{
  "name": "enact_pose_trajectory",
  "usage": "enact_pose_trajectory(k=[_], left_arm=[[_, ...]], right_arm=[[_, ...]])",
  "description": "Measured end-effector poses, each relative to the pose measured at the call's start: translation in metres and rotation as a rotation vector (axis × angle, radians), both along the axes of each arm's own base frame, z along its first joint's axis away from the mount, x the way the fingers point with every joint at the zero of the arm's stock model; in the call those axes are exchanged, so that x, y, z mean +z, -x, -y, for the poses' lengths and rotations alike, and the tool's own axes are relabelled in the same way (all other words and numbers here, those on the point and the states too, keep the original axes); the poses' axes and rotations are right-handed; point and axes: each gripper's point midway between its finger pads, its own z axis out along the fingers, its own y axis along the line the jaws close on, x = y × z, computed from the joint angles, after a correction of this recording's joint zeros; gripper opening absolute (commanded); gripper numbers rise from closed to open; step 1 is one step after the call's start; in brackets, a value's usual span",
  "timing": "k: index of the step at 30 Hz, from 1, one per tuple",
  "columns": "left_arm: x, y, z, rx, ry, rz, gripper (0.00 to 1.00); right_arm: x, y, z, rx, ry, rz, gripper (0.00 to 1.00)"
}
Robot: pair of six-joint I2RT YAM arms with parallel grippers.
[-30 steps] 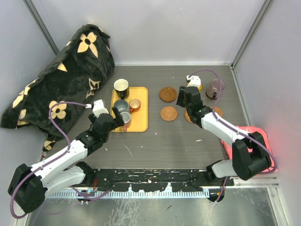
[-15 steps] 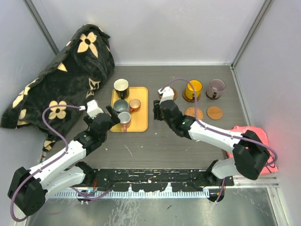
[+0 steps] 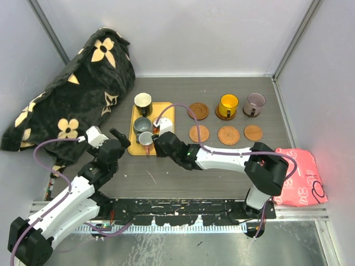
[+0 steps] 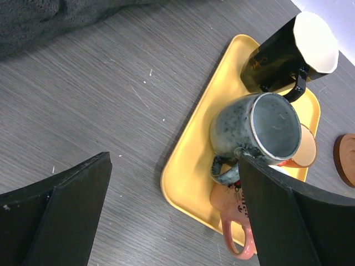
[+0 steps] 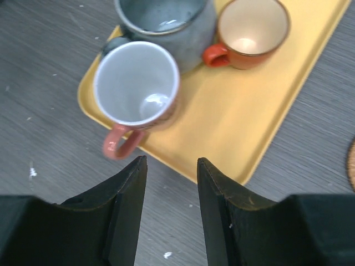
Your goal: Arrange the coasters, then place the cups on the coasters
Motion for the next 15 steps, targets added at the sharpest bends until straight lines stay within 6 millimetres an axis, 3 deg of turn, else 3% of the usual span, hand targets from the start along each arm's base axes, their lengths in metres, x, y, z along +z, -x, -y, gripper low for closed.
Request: enact_pose_trajectory(k=[9, 15], left_arm=[[-0.014, 0.001, -0.001, 0.003, -0.022, -0.044, 0.98], [-0.023, 0.002, -0.001, 0.003, -0.038, -0.077, 0.98]], right_arm=[[-0.002, 0.016, -0.046, 0.070, -0.013, -0.005, 0.47], [-0.014, 0.018, -0.056, 0.085, 0.004, -0.021, 0.47]])
